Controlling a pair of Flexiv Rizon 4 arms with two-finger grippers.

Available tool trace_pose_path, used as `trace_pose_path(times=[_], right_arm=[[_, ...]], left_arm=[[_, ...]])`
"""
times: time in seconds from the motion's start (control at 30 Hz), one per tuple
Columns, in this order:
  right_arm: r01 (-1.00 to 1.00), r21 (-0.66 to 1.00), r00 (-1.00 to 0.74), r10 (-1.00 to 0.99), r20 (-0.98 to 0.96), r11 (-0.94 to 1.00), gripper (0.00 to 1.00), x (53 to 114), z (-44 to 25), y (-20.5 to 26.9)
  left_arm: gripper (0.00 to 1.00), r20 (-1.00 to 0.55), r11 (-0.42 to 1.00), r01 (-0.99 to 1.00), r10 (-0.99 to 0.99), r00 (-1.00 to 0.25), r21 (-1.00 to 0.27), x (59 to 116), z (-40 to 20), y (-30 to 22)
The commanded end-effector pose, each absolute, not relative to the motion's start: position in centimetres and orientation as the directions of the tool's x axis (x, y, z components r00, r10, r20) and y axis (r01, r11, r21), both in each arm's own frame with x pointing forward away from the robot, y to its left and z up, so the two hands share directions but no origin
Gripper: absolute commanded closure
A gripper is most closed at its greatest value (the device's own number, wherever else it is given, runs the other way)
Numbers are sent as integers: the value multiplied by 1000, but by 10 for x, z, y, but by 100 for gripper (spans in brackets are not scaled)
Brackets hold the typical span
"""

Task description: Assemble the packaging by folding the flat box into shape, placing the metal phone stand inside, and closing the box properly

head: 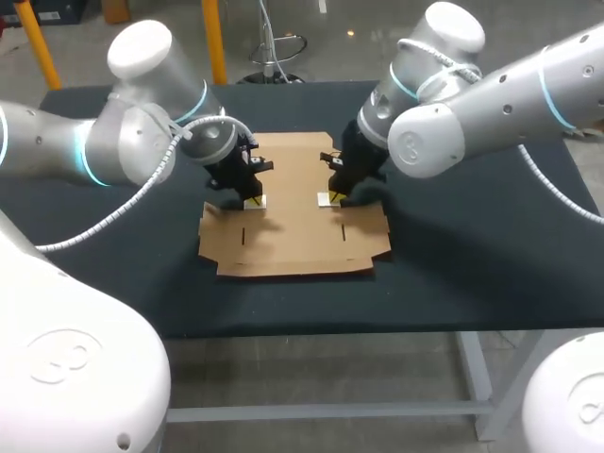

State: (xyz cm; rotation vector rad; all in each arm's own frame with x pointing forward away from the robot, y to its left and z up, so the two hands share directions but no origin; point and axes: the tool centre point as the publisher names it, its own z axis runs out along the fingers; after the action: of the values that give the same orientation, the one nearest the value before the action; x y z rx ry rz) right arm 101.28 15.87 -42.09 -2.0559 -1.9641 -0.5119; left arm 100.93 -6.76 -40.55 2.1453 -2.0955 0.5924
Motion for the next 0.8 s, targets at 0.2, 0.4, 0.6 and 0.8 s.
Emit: trace_pose_path(times=[0.2,0.4,0.6,0.8], right_arm=[[998,26,32,851,525,-53,100,1011,-400,134],[997,4,61,824,563,-77,100,1010,-391,117],[996,-15,76,800,595,-84,100,1007,-386,105],[995,-15,88,789,608,-99,100,996,-373,91]], left_arm=[[100,307,-68,-973,-952,-4,-222,998,-380,-51],[100,324,-81,-972,-946,5,-220,996,-369,-40],[100,348,-90,-973,-938,11,-212,991,-359,-33],[100,361,-103,-970,-932,18,-218,979,-345,-25]])
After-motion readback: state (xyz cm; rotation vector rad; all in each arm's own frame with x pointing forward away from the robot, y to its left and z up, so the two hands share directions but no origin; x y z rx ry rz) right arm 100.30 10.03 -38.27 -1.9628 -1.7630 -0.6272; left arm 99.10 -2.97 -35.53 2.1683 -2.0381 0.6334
